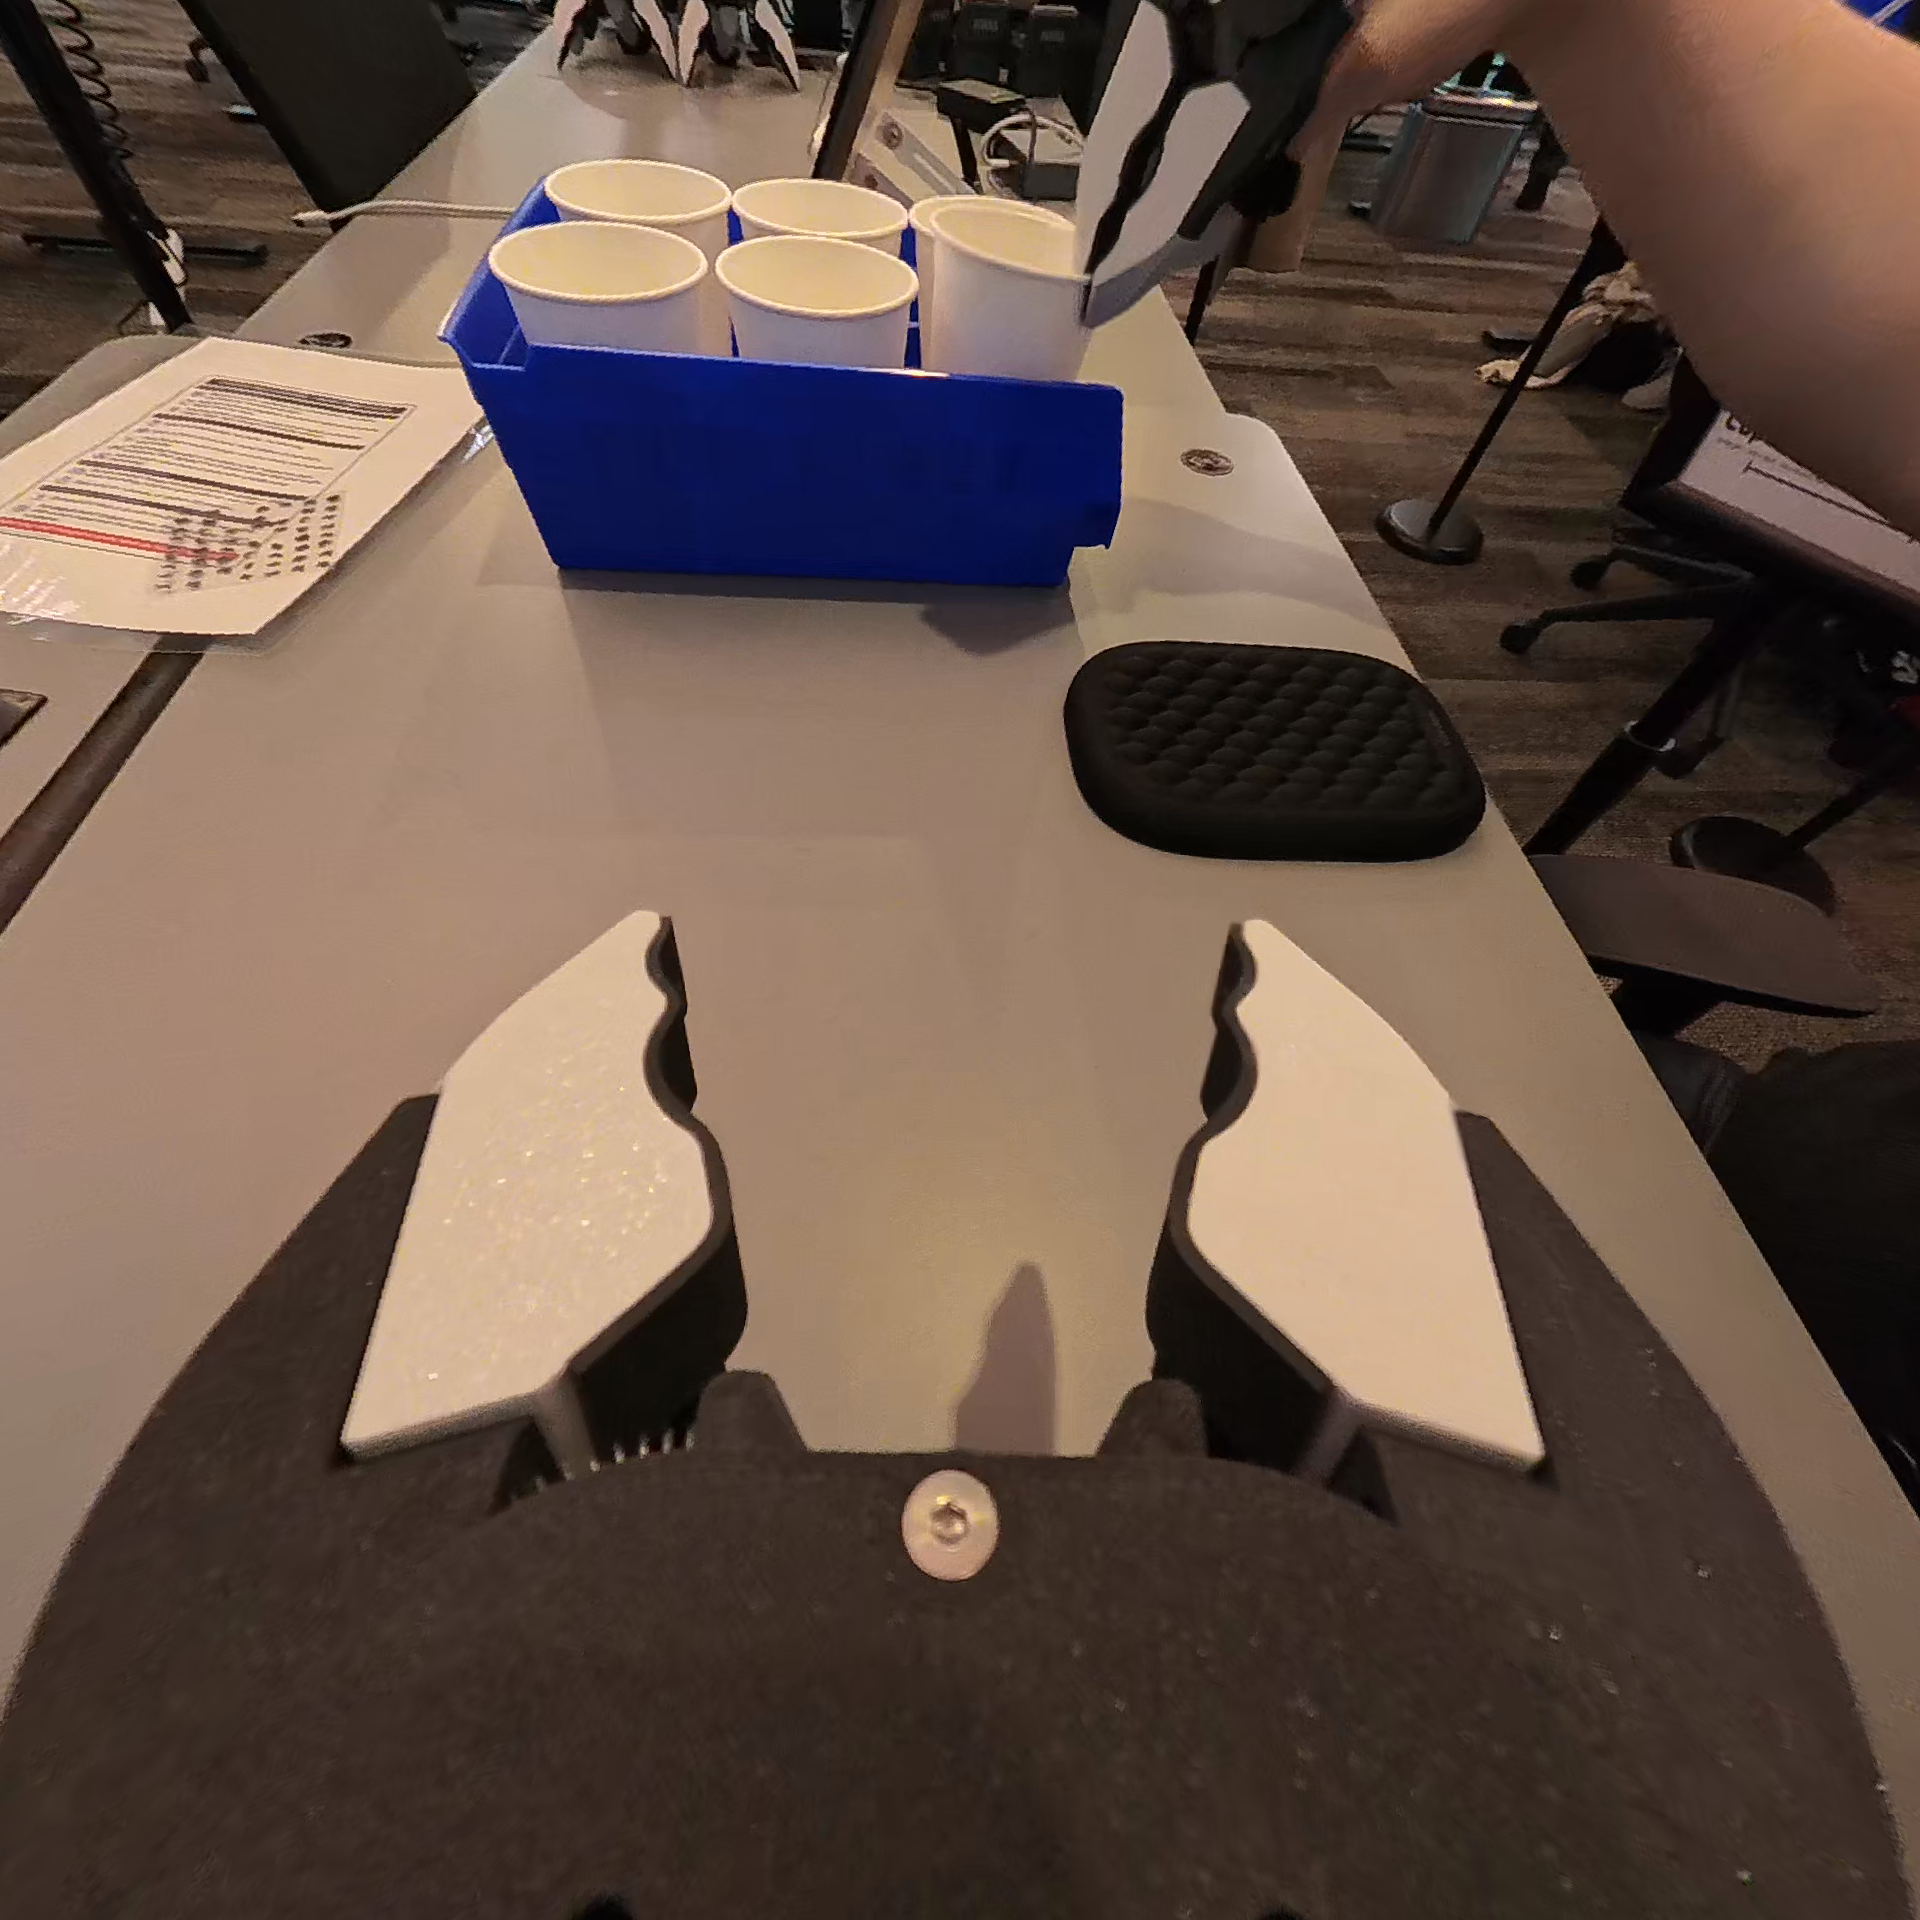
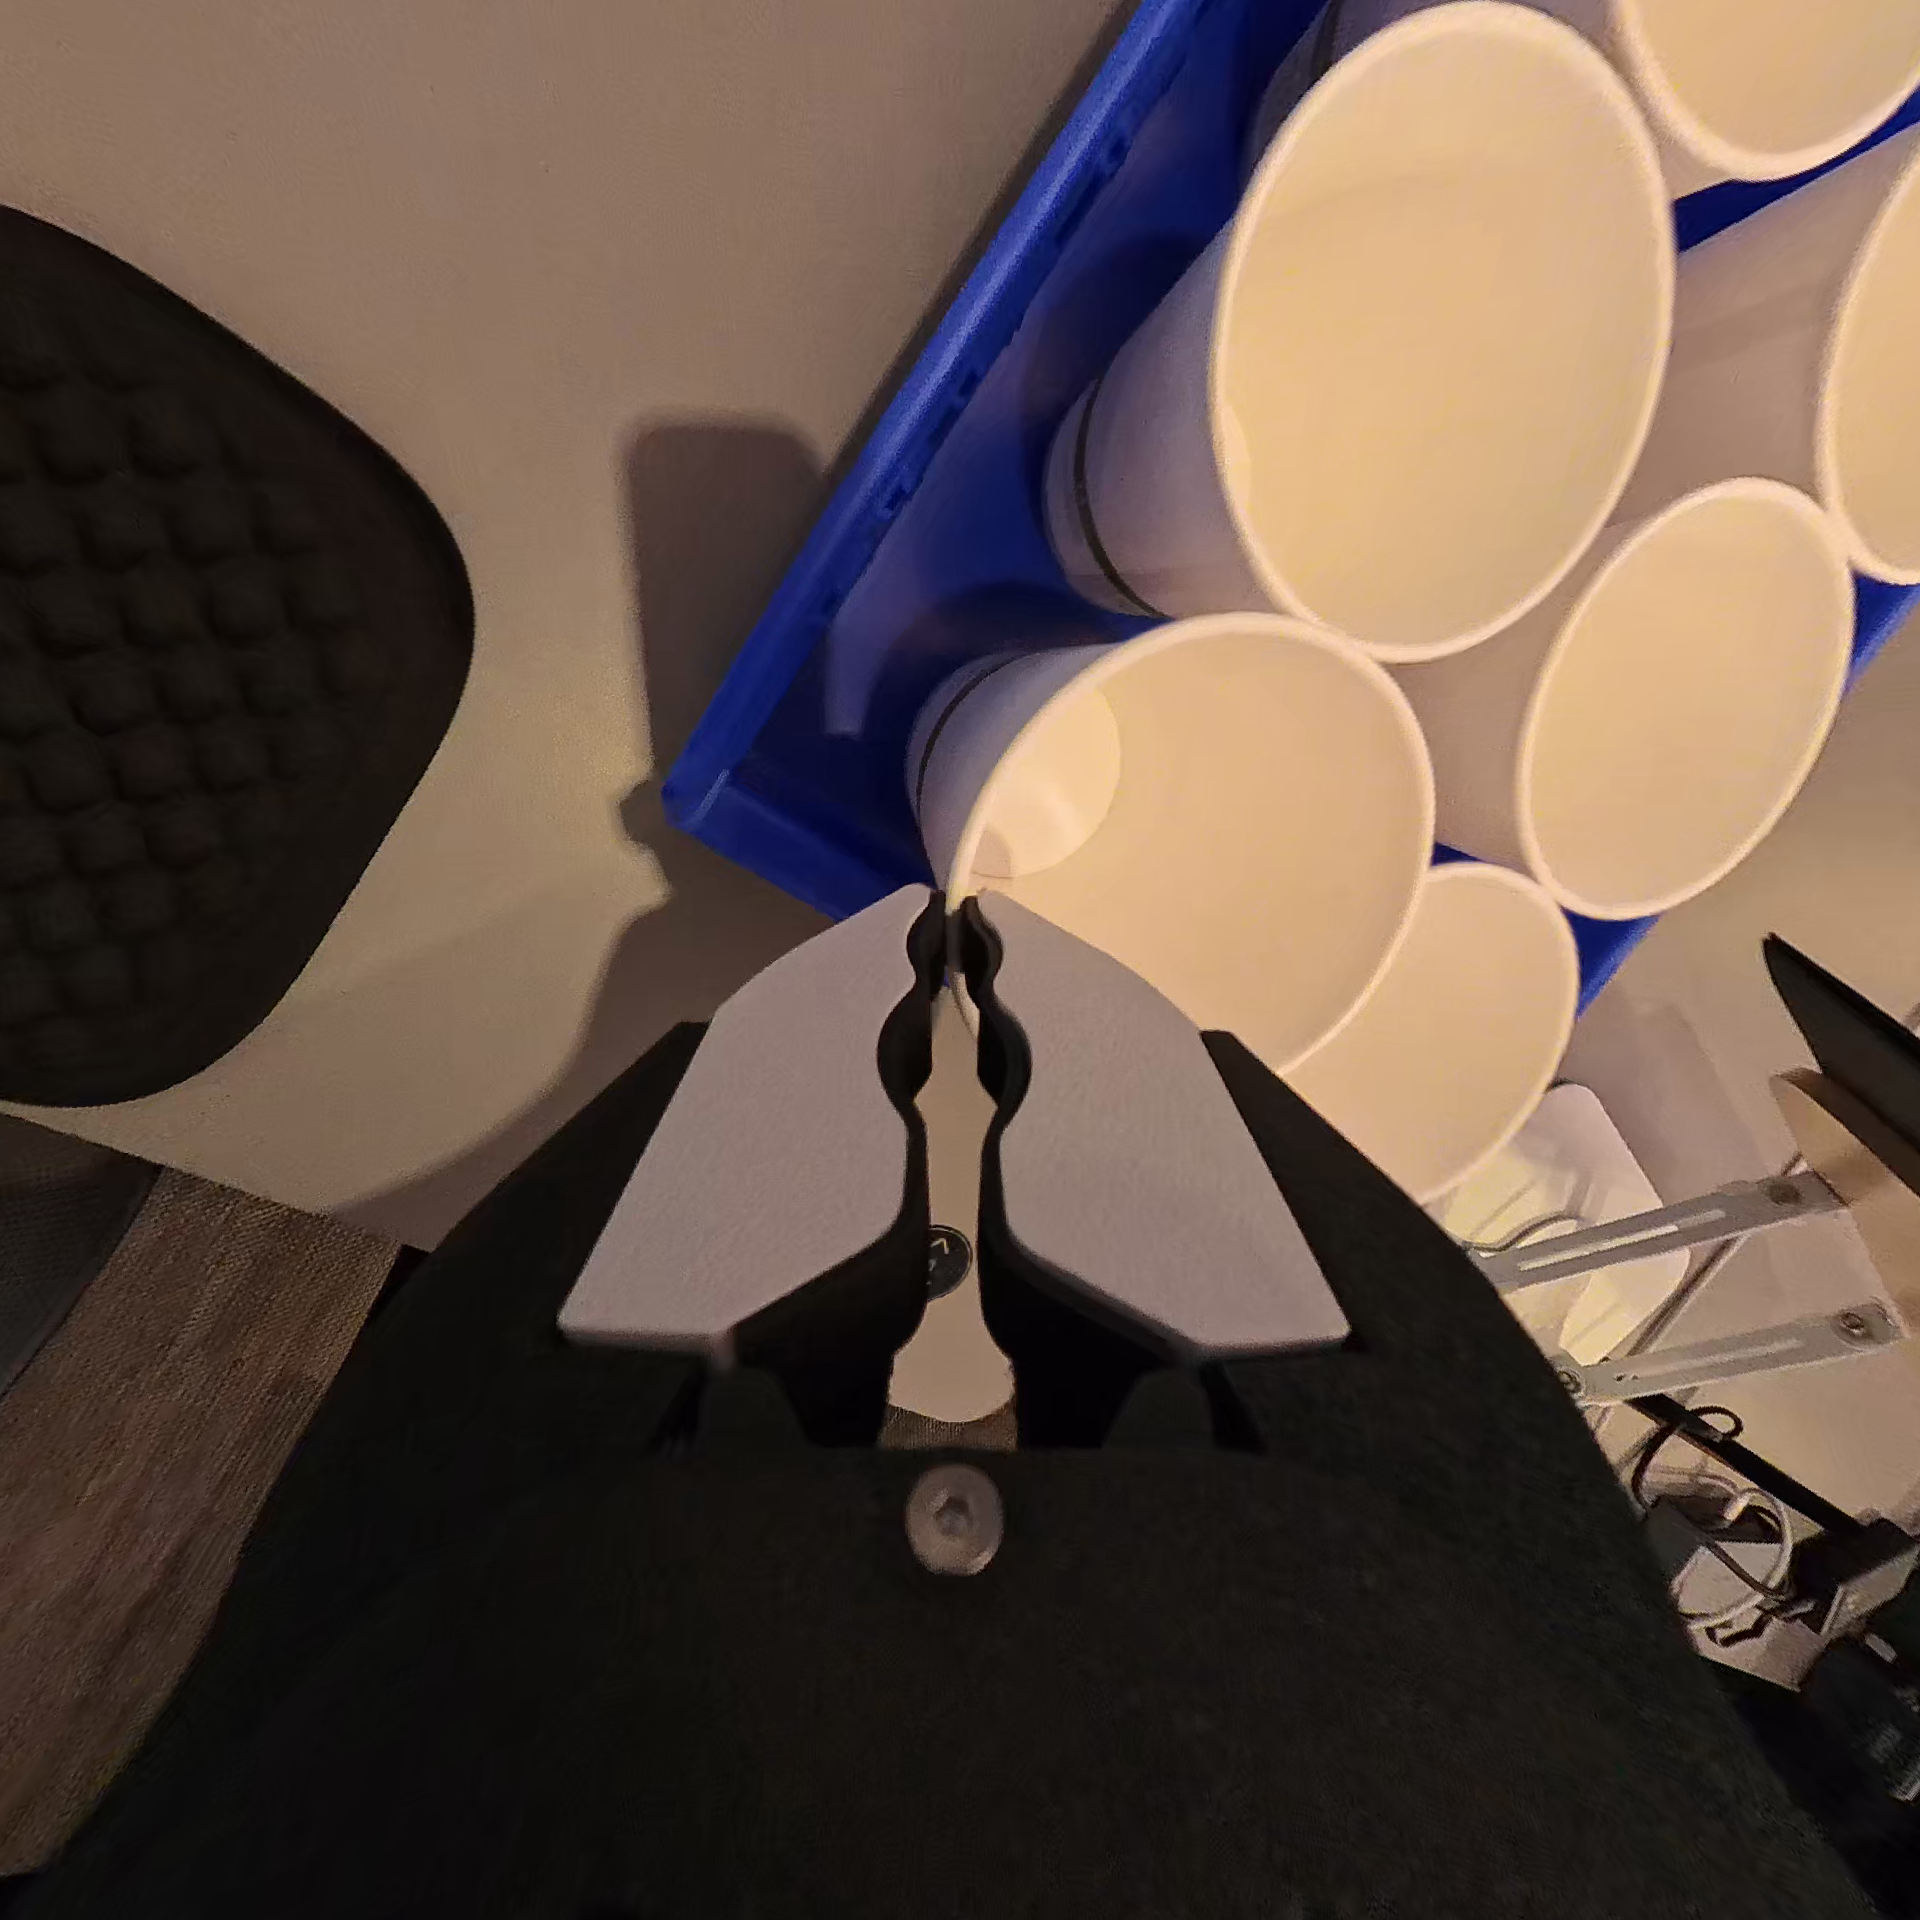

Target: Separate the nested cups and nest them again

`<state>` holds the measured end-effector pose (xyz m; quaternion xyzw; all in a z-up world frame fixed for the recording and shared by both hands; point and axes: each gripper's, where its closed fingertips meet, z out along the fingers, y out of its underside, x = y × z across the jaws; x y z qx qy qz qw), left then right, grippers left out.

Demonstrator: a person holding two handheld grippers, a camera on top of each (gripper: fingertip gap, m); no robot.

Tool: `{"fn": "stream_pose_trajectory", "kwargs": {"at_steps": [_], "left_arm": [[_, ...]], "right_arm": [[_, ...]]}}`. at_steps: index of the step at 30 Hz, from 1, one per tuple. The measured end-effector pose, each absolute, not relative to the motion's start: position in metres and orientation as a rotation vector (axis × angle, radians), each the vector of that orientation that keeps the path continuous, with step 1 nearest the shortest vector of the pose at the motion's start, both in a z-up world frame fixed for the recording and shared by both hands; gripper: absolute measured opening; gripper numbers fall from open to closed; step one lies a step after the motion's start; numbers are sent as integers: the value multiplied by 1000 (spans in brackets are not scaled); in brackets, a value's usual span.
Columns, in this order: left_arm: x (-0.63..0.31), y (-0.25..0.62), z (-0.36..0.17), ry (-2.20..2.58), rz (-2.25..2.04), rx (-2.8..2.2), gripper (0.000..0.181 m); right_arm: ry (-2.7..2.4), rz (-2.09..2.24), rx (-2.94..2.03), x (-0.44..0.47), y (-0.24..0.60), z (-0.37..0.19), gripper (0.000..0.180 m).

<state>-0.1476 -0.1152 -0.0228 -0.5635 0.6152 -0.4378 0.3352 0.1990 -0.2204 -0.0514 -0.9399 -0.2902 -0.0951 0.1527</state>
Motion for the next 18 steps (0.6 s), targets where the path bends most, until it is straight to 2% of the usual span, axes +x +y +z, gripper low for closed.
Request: {"fn": "stream_pose_trajectory", "kwargs": {"at_steps": [18], "left_arm": [[-154, -94, -27, 1586, -939, -1513, 92]], "right_arm": [[-859, -239, -2764, 195, -218, -66, 2]]}}
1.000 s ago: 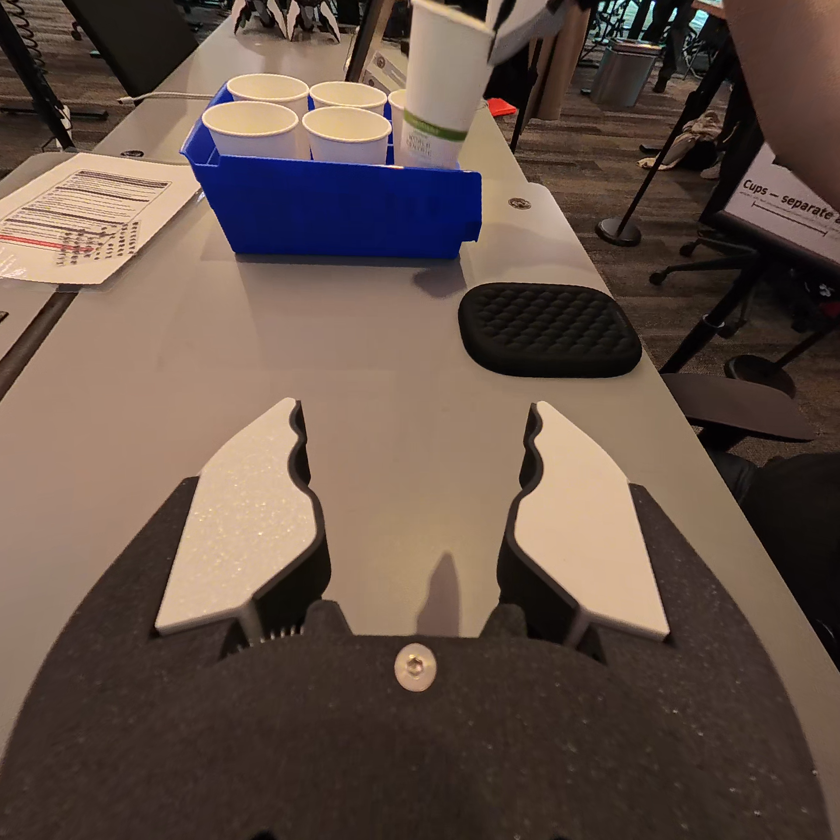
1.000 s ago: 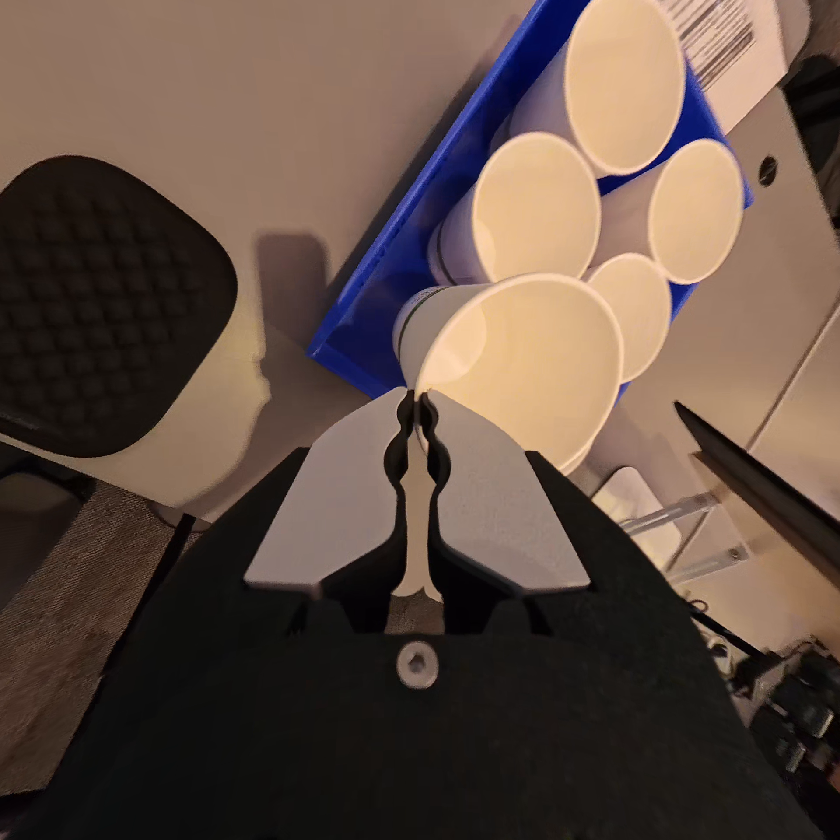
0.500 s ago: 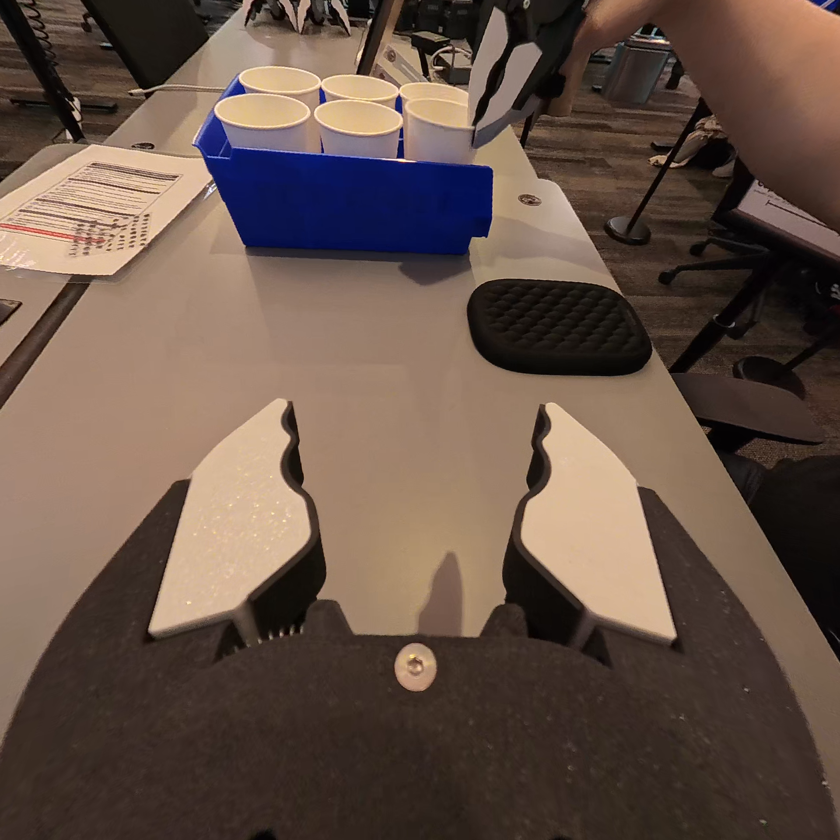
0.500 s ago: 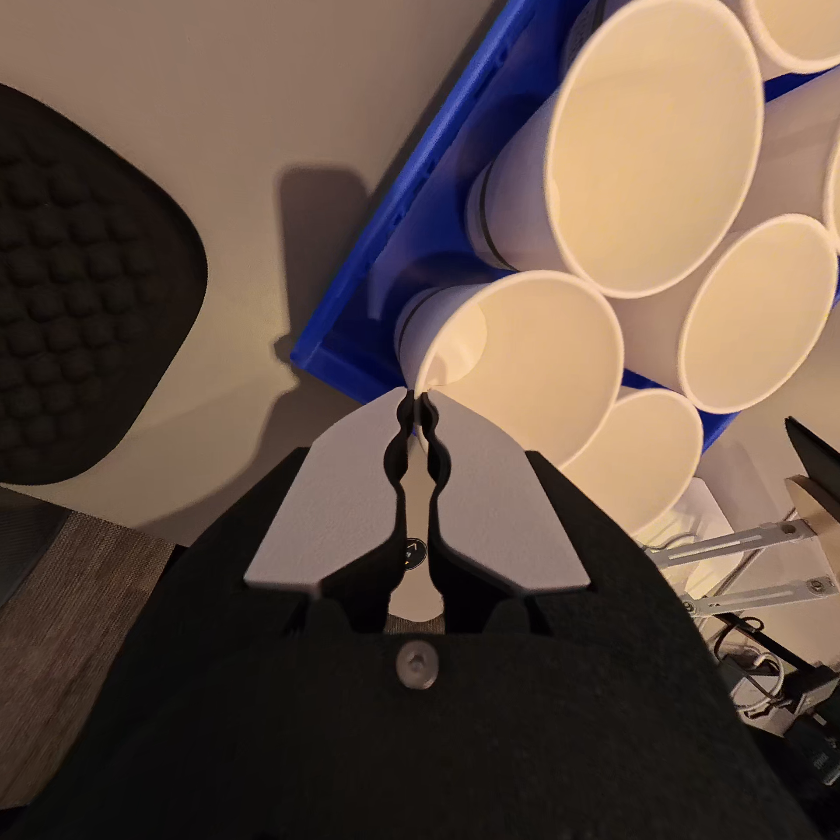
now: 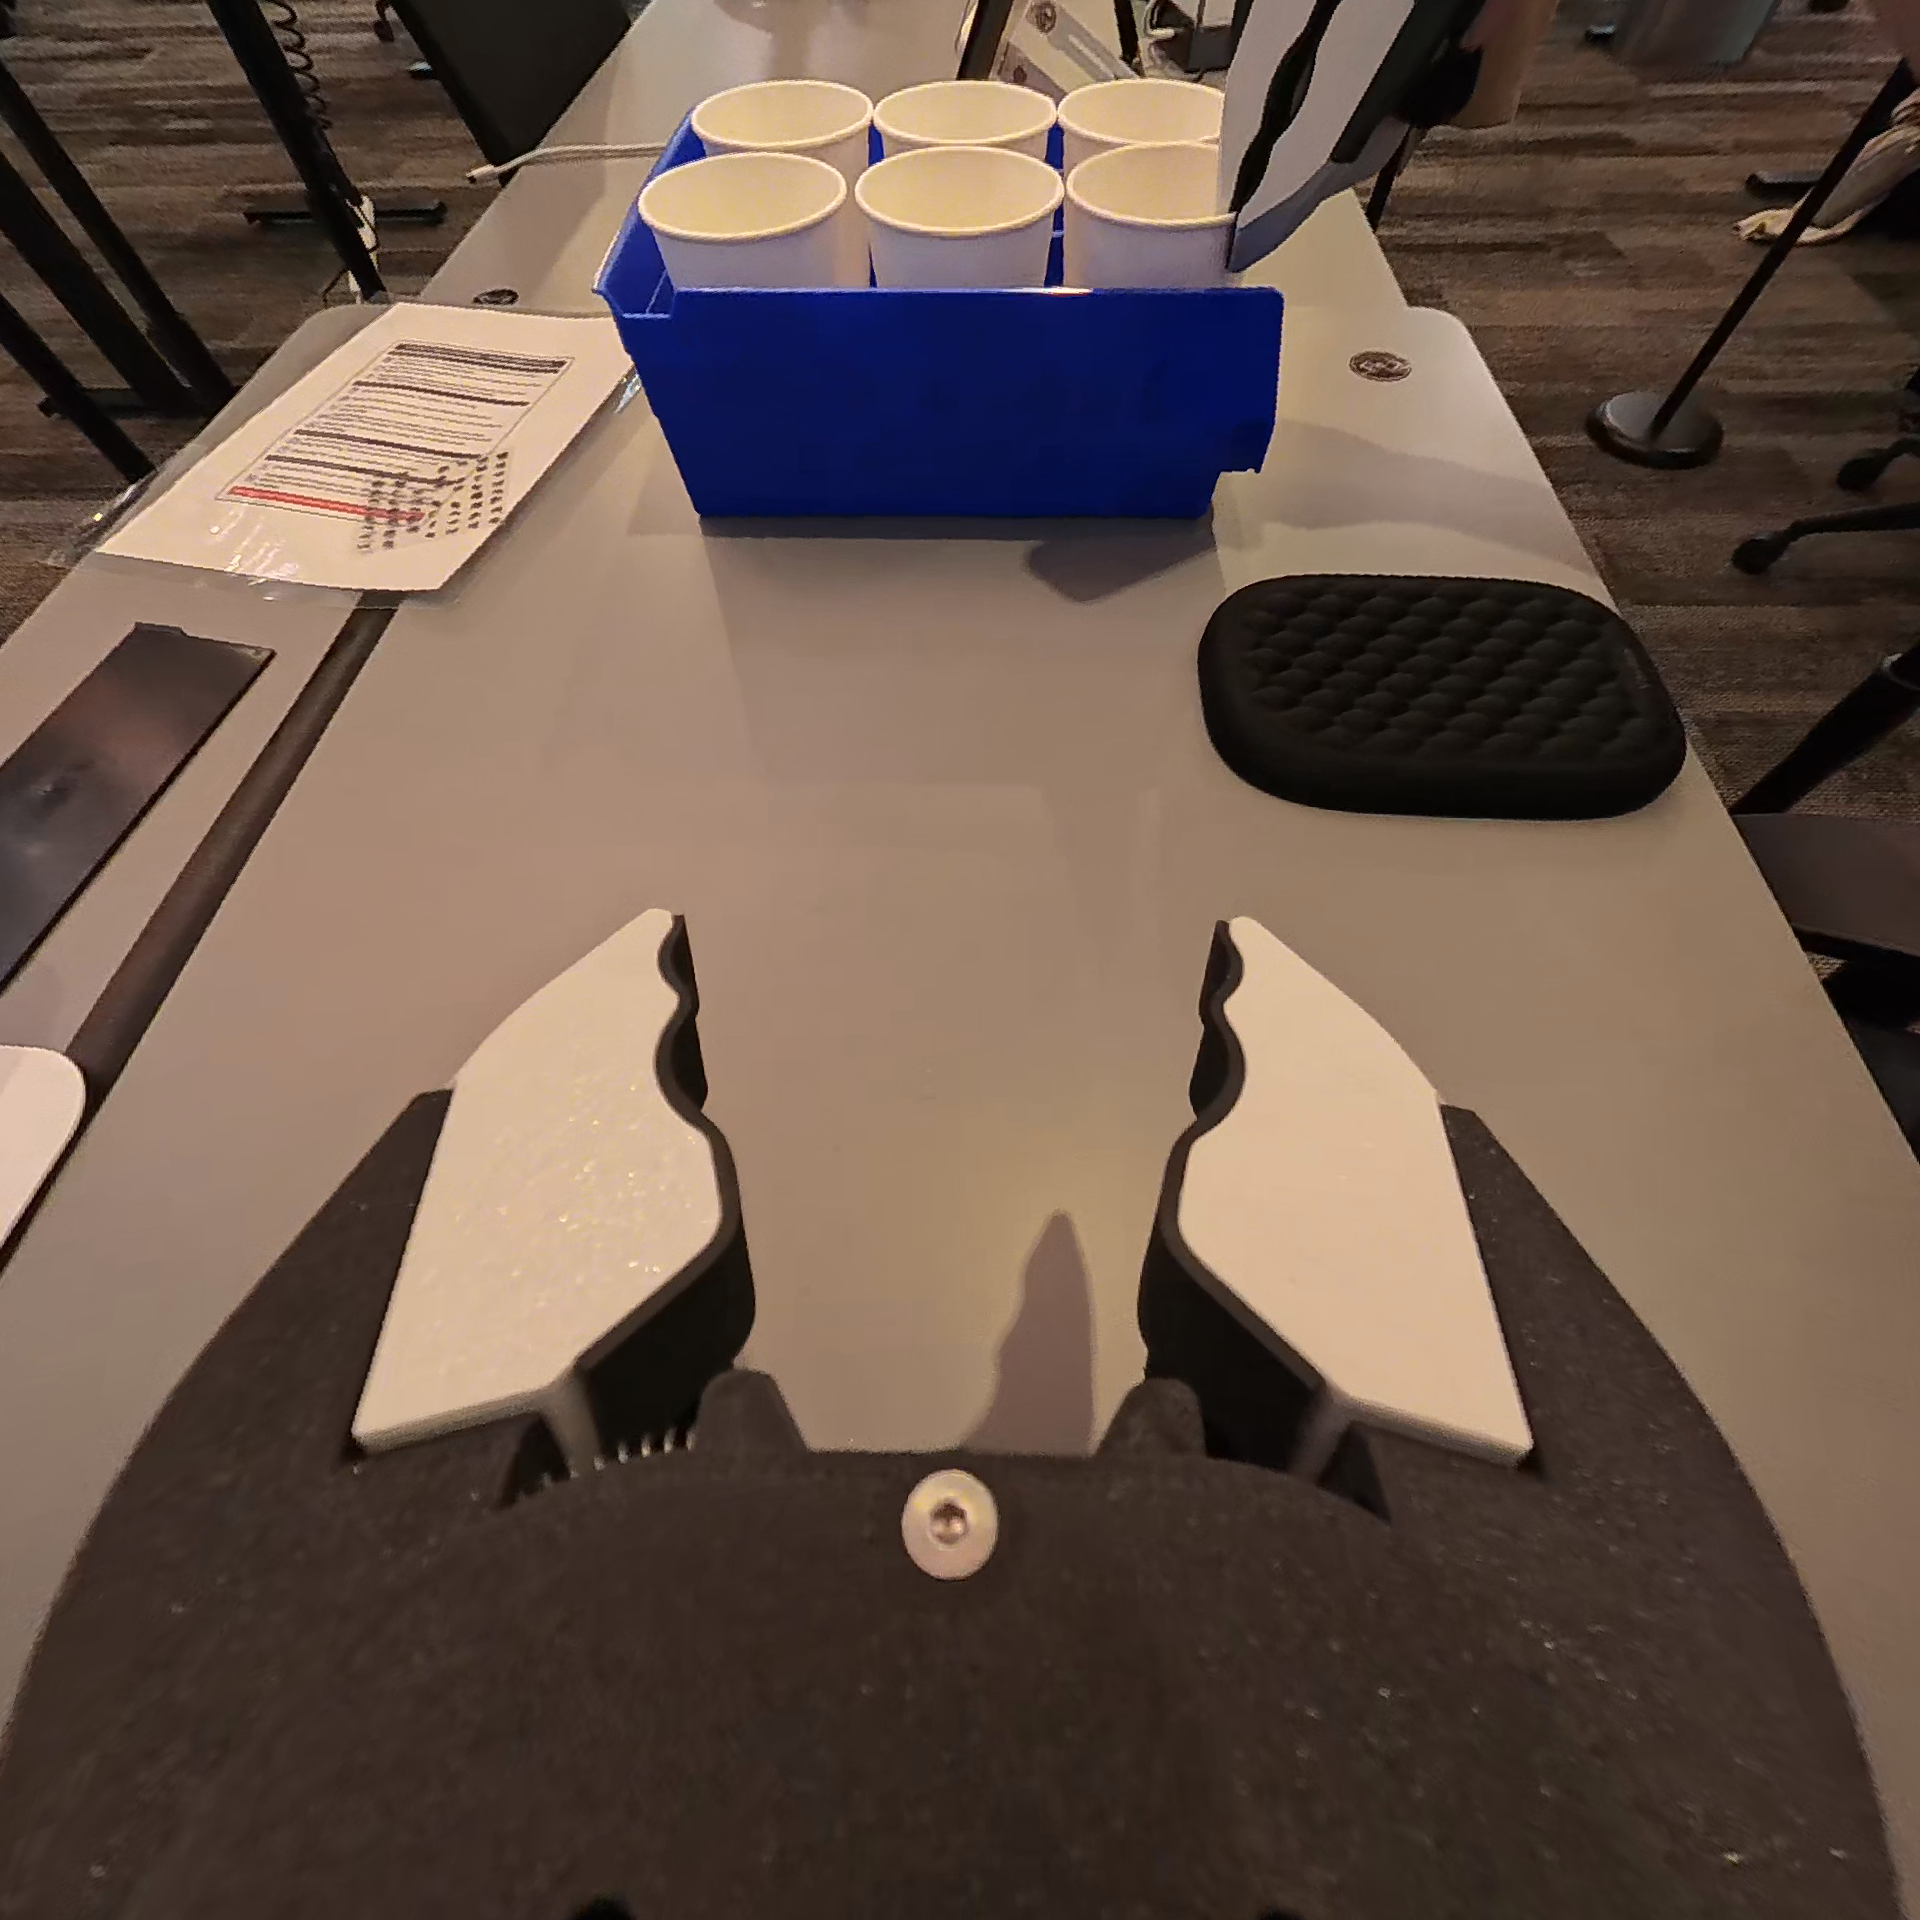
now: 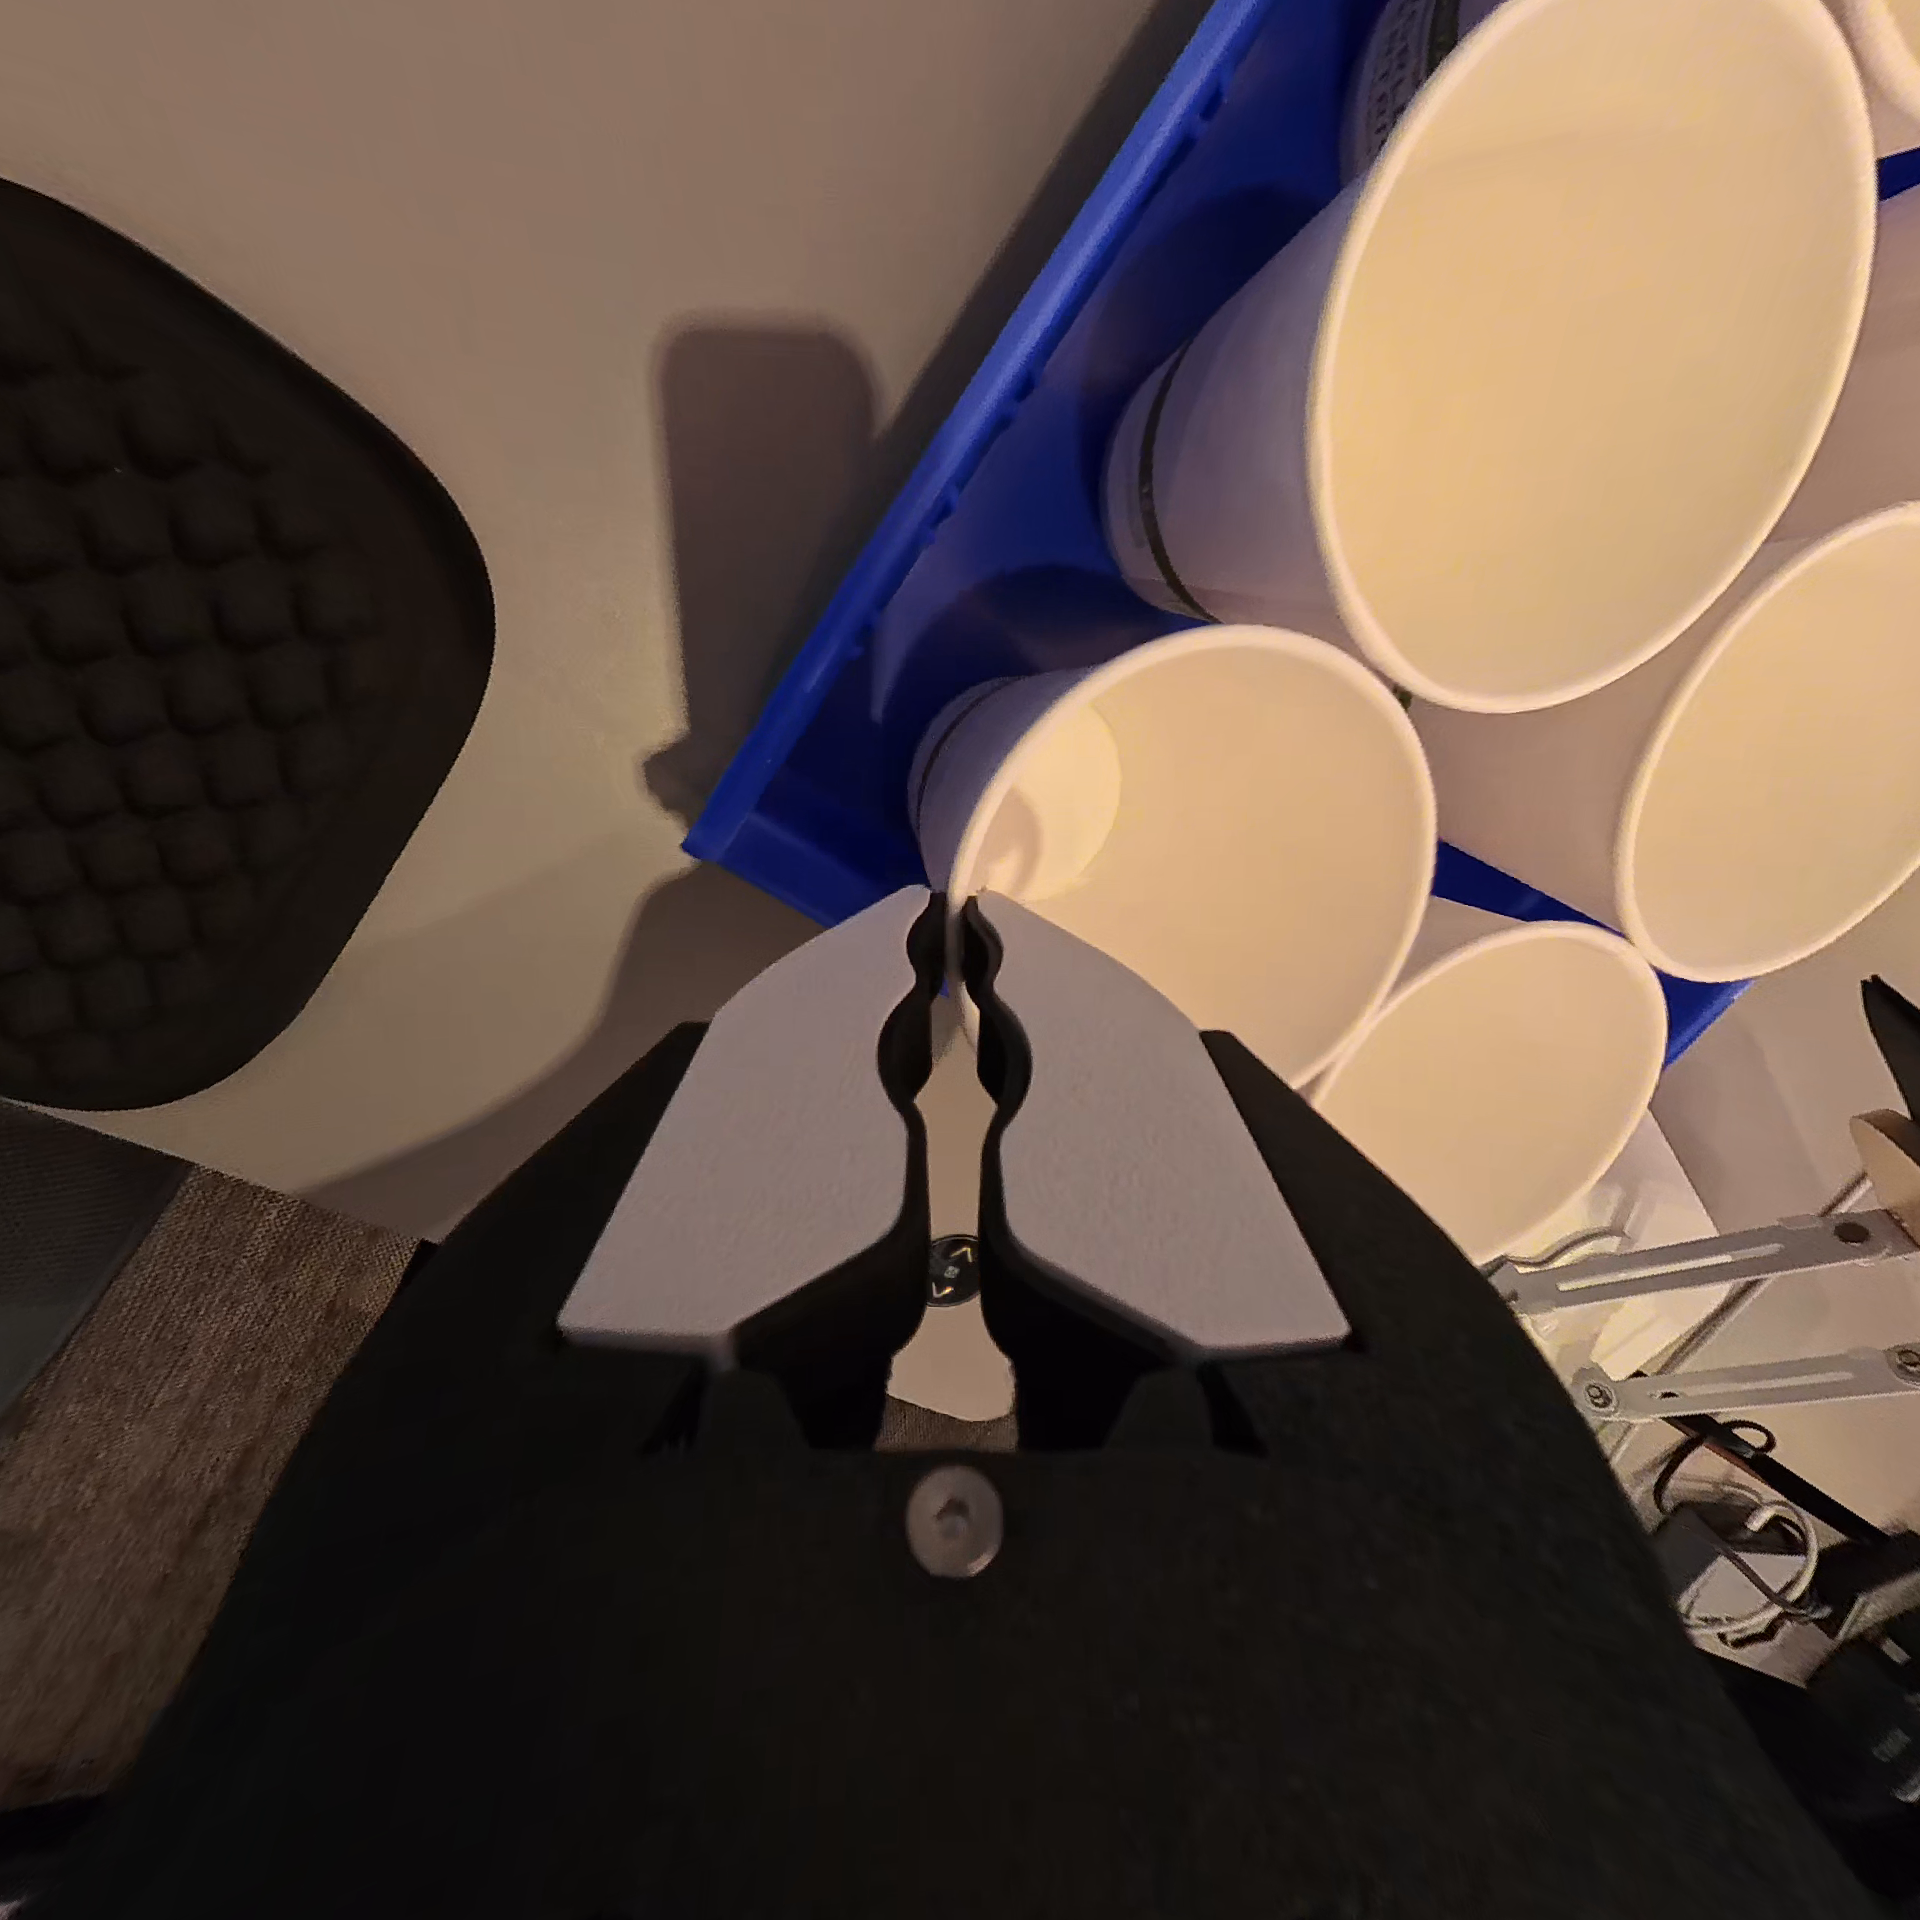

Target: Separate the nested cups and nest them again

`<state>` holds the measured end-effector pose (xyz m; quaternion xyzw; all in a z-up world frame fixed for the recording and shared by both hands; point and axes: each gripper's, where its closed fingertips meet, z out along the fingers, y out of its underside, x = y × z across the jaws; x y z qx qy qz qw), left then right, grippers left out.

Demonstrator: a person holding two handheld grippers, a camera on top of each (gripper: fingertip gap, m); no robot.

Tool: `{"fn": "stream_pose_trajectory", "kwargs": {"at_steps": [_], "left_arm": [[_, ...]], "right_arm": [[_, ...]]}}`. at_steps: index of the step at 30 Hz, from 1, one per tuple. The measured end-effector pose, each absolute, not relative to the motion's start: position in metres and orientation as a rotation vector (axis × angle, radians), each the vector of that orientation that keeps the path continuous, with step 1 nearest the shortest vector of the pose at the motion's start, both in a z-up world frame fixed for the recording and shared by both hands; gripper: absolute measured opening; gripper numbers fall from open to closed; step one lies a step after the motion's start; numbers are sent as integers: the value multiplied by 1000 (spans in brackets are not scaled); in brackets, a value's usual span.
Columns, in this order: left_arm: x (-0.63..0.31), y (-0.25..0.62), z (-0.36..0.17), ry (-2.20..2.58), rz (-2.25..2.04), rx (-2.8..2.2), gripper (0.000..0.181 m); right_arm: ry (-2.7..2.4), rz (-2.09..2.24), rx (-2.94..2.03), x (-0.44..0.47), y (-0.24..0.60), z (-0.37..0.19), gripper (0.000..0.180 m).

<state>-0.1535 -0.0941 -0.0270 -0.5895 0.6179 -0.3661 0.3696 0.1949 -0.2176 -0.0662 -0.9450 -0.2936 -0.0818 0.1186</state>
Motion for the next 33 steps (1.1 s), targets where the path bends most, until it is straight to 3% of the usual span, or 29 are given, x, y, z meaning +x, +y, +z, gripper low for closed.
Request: {"fn": "stream_pose_trajectory", "kwargs": {"at_steps": [9, 14, 19, 25, 33], "left_arm": [[-154, -92, -29, 1583, -927, -1524, 93], [-155, -88, -28, 1563, -925, -1531, 93], [-153, -86, -31, 1558, -897, -1536, 93], [-151, -85, -29, 1547, -795, -1507, 92], [-146, -110, 0, 1496, -874, -1499, 91]], "right_arm": [[-814, -264, -2682, 197, -215, -53, 14], [-690, -189, -2393, 190, -216, 9, 18], [-386, -221, -2186, 239, -223, 61, 21], [-57, -270, -2302, 326, -229, 22, 24], [7, -16, -2463, 359, -218, -23, 18]]}}
